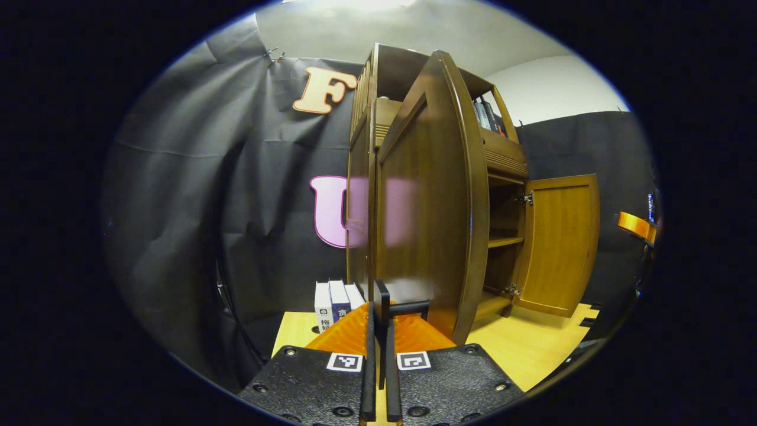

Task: Open the right door of the double-door shoe cabinet with the right hand, and open the left door with the left hand.

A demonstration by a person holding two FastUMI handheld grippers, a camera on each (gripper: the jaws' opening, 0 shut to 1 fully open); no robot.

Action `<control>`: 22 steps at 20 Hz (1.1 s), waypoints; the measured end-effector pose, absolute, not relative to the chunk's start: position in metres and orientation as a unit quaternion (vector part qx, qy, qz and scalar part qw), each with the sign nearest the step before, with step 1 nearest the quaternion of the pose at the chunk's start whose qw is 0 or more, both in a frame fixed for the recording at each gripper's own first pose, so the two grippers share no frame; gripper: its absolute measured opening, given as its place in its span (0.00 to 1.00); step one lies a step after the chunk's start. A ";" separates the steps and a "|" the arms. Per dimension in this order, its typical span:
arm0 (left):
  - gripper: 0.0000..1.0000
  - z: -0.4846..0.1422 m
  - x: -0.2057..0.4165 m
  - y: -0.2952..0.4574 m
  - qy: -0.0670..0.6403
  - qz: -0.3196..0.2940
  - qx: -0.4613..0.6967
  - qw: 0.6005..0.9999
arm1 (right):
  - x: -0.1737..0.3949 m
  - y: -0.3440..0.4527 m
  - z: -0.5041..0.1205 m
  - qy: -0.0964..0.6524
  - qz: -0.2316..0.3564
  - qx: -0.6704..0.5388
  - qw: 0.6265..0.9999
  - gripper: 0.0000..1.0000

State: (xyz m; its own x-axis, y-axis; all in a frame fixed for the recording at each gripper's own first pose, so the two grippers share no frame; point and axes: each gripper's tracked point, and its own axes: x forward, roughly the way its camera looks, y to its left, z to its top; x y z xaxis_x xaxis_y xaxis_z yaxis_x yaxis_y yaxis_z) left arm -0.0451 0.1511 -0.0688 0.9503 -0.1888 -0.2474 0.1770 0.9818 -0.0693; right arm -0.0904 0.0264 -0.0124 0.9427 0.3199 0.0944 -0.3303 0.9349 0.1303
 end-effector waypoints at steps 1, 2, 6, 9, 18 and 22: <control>0.08 -0.070 -0.048 0.149 0.128 -0.093 -0.019 0.987 | -0.090 0.028 -0.013 -0.035 0.164 0.071 0.983 0.98; 0.10 -0.073 -0.052 0.150 0.134 -0.089 -0.014 0.987 | -0.090 0.030 -0.014 -0.035 0.166 0.069 0.983 0.98; 0.19 -0.079 -0.068 0.156 0.145 -0.067 -0.015 0.987 | -0.092 0.040 -0.023 -0.026 0.181 0.066 0.981 0.94; 0.24 -0.072 -0.076 0.158 0.132 -0.055 -0.012 0.990 | -0.092 0.036 -0.028 -0.021 0.180 0.066 0.981 0.94; 0.33 -0.056 -0.101 0.159 0.127 -0.030 -0.019 0.991 | -0.099 0.022 -0.030 -0.027 0.175 0.072 0.982 0.94; 0.52 -0.030 -0.112 0.149 0.100 -0.022 -0.021 0.994 | -0.101 0.013 -0.033 -0.026 0.169 0.069 0.983 0.94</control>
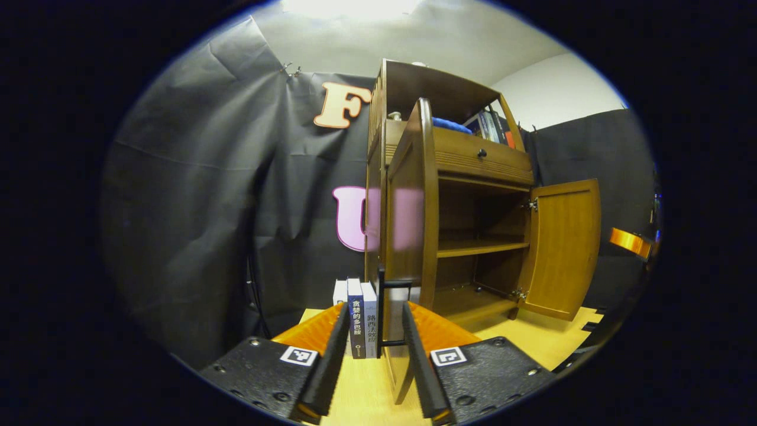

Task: Open the right door of the double-door shoe cabinet with the right hand, and open the left door with the left hand.

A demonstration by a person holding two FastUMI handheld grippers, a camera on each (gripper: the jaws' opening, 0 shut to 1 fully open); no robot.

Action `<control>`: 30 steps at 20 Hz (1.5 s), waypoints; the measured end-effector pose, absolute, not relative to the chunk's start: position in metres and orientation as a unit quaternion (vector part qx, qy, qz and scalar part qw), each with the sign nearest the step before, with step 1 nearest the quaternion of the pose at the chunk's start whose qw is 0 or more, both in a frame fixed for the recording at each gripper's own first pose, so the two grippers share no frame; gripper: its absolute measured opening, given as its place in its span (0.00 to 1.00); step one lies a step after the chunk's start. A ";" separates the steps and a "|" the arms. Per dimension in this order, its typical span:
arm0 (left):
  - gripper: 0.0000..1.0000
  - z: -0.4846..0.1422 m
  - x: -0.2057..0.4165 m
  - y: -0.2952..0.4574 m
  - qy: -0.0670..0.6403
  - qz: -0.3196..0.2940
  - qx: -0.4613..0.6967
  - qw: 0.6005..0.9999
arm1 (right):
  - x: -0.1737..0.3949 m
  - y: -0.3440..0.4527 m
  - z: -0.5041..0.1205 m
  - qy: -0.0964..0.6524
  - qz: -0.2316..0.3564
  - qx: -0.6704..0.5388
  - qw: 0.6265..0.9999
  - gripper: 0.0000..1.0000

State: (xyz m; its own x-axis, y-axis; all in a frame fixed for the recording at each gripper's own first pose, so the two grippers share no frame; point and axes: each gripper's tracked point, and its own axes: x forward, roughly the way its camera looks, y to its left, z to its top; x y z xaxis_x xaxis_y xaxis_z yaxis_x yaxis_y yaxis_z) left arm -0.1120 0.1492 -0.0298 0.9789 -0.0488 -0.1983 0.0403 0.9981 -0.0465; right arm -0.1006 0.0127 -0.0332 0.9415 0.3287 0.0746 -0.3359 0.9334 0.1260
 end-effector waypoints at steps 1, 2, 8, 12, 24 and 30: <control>0.59 -0.025 -0.114 0.146 0.096 -0.020 -0.024 0.995 | -0.100 0.010 -0.032 -0.027 0.167 0.069 0.983 0.94; 0.66 -0.020 -0.118 0.140 0.091 -0.021 -0.026 0.995 | -0.100 0.008 -0.032 -0.028 0.165 0.070 0.983 0.94; 0.89 0.015 -0.128 0.098 0.067 -0.030 -0.027 0.997 | -0.096 0.000 -0.031 -0.032 0.156 0.077 0.984 0.98; 0.90 0.034 -0.130 0.068 0.035 -0.040 -0.003 0.999 | -0.092 -0.004 -0.031 -0.033 0.147 0.077 0.986 0.94; 0.94 0.040 -0.080 -0.028 0.011 -0.049 -0.007 0.999 | -0.060 -0.003 -0.025 -0.033 0.118 0.055 0.991 0.99; 0.93 0.038 -0.042 -0.037 -0.006 -0.022 -0.005 1.000 | -0.036 0.004 -0.007 -0.045 0.116 0.051 0.991 0.98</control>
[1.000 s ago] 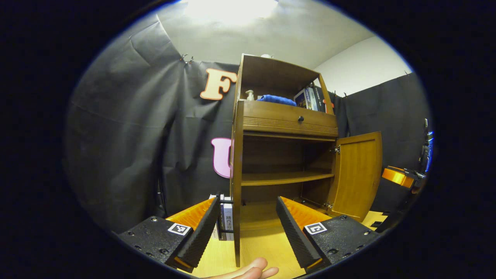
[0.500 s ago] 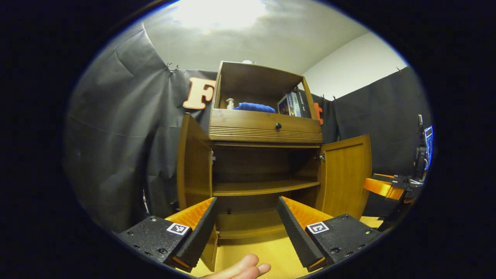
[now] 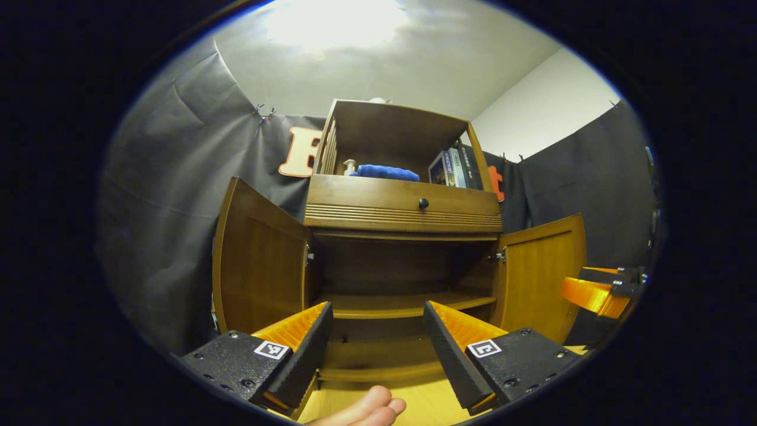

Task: Open the right door of the double-door shoe cabinet with the right hand, and open the left door with the left hand.

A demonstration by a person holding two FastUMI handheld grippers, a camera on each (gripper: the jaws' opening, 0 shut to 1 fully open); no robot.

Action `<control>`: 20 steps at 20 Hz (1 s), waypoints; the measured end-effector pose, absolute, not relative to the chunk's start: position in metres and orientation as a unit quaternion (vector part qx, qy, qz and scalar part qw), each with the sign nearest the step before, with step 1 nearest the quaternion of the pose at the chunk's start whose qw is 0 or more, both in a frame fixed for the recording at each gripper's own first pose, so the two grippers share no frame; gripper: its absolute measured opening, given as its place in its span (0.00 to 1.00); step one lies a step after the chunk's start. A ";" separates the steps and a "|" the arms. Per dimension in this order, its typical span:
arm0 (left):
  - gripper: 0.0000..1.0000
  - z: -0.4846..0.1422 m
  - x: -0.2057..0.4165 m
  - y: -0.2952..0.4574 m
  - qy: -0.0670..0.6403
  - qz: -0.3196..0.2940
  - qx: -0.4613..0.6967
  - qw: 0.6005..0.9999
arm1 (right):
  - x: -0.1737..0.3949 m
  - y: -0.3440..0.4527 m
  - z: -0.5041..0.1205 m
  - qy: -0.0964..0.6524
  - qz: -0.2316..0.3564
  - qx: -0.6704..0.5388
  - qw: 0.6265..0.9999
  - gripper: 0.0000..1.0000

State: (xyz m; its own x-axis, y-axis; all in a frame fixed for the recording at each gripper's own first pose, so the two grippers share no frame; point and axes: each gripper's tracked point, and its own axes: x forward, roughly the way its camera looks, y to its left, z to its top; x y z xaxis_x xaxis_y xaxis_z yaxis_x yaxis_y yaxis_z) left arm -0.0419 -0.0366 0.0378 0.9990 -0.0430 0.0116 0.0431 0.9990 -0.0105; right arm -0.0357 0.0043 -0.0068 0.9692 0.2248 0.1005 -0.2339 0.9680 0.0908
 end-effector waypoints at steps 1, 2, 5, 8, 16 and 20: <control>0.93 0.035 -0.034 -0.040 -0.007 -0.026 0.001 1.000 | -0.029 0.007 -0.006 -0.041 0.114 0.049 0.991 0.94; 0.93 0.033 -0.028 -0.040 -0.003 -0.025 -0.004 1.000 | -0.022 0.010 -0.007 -0.037 0.113 0.048 0.992 0.94; 0.93 0.007 0.002 -0.039 0.025 -0.005 -0.014 1.000 | -0.002 0.025 -0.013 -0.022 0.111 0.040 0.993 0.98; 0.93 -0.022 0.021 -0.040 0.042 0.003 0.006 0.999 | 0.013 0.046 -0.018 -0.015 0.112 0.028 0.993 0.94; 0.93 -0.063 0.055 -0.032 0.086 0.027 -0.007 0.996 | 0.022 0.061 -0.009 -0.024 0.107 0.011 0.994 0.99; 0.94 -0.080 0.065 -0.035 0.107 0.025 0.005 0.994 | 0.046 0.061 -0.020 -0.002 0.107 0.013 0.994 0.99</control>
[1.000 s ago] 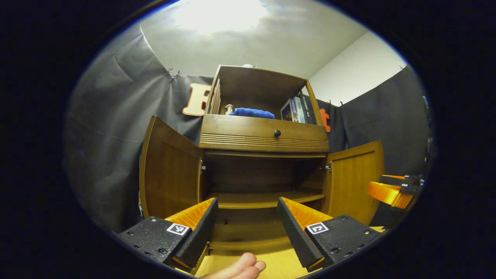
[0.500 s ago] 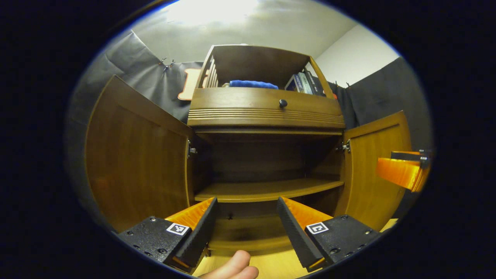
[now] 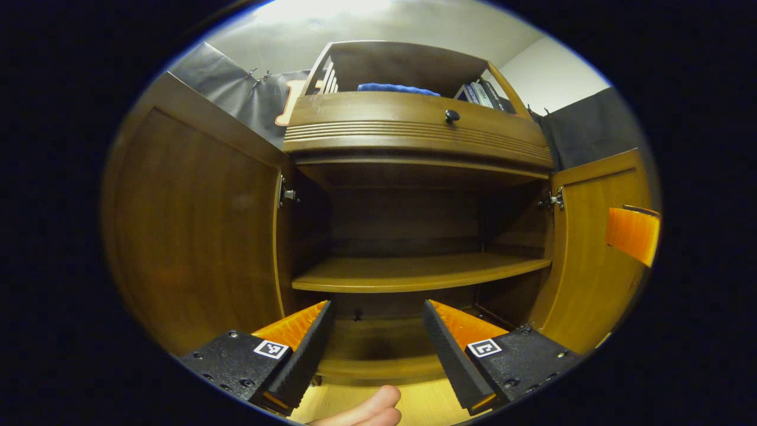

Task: Open the right door of the double-door shoe cabinet with the right hand, and open the left door with the left hand.

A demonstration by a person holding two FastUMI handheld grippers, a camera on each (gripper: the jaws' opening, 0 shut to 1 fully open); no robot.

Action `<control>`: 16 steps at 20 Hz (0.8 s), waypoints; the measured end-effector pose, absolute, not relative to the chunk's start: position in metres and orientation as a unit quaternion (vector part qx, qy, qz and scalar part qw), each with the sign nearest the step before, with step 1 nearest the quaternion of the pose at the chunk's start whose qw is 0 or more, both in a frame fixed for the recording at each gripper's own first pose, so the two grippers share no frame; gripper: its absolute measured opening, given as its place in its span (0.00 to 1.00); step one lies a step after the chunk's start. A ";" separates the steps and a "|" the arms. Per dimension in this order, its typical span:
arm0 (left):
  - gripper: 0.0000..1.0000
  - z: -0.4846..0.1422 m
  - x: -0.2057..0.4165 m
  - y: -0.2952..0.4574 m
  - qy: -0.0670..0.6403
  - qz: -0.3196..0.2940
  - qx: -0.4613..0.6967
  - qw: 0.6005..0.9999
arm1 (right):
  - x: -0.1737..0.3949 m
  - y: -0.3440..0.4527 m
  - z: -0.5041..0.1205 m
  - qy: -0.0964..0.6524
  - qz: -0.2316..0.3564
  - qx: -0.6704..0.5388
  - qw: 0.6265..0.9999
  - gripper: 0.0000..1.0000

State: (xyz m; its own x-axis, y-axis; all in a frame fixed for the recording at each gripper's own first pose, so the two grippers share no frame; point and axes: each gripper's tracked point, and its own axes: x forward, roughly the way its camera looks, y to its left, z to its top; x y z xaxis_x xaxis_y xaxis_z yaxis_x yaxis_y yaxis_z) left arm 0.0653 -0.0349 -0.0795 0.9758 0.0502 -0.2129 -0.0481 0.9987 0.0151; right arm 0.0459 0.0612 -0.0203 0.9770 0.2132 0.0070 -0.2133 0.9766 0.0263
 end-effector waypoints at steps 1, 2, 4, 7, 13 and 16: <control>0.94 -0.081 0.069 -0.037 0.108 0.020 0.007 0.994 | 0.054 0.056 -0.027 0.006 0.101 0.011 0.995 0.94; 0.94 -0.085 0.073 -0.036 0.109 0.022 0.010 0.994 | 0.062 0.054 -0.033 0.010 0.099 0.010 0.995 0.98; 0.94 -0.090 0.074 -0.034 0.116 0.024 0.018 0.993 | 0.076 0.048 -0.048 0.022 0.089 0.010 0.996 0.98; 0.94 -0.089 0.076 -0.030 0.112 0.023 0.022 0.993 | 0.085 0.049 -0.065 0.040 0.097 0.024 0.994 0.99; 0.94 -0.077 0.067 -0.025 0.101 0.024 0.007 0.995 | 0.087 0.029 -0.090 0.051 0.087 0.026 0.995 1.00; 0.94 -0.067 0.057 -0.025 0.092 0.023 0.010 0.995 | 0.084 0.020 -0.091 0.048 0.080 0.032 0.995 0.99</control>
